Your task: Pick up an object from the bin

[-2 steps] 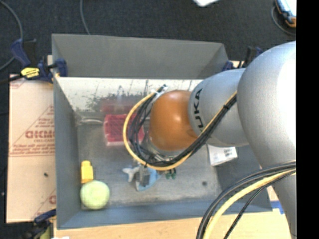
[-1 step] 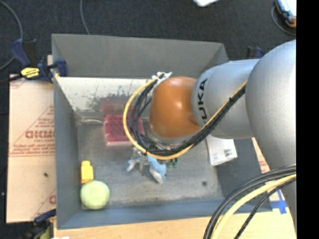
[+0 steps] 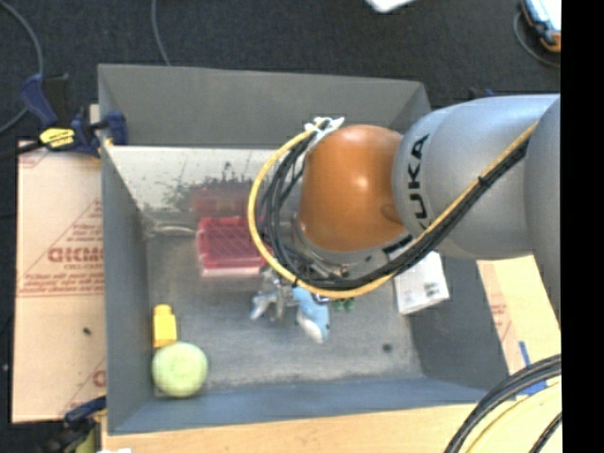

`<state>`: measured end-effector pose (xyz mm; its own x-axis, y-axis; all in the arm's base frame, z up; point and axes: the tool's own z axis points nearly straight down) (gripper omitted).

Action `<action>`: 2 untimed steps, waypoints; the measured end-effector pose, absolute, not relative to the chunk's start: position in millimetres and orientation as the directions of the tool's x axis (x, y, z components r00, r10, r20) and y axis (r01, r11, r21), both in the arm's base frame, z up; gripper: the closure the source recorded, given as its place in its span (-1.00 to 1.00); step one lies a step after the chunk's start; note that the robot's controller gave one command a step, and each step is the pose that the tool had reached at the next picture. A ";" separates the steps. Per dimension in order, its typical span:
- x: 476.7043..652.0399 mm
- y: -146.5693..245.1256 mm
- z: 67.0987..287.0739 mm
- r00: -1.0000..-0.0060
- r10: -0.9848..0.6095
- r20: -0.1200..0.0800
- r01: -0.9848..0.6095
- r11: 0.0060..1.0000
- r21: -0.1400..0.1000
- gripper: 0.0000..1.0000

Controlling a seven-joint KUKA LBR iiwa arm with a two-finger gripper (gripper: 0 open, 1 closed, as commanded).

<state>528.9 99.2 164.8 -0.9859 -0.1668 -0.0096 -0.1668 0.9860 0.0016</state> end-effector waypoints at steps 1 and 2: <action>525.3 108.8 249.5 -0.986 -0.168 -0.011 -0.168 0.986 0.001 1.00; 539.9 108.7 163.7 -0.984 -0.176 -0.017 -0.176 0.984 0.002 1.00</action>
Offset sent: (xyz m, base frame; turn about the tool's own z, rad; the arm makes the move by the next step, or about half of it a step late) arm 0.0212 0.0090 -0.0853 -0.0236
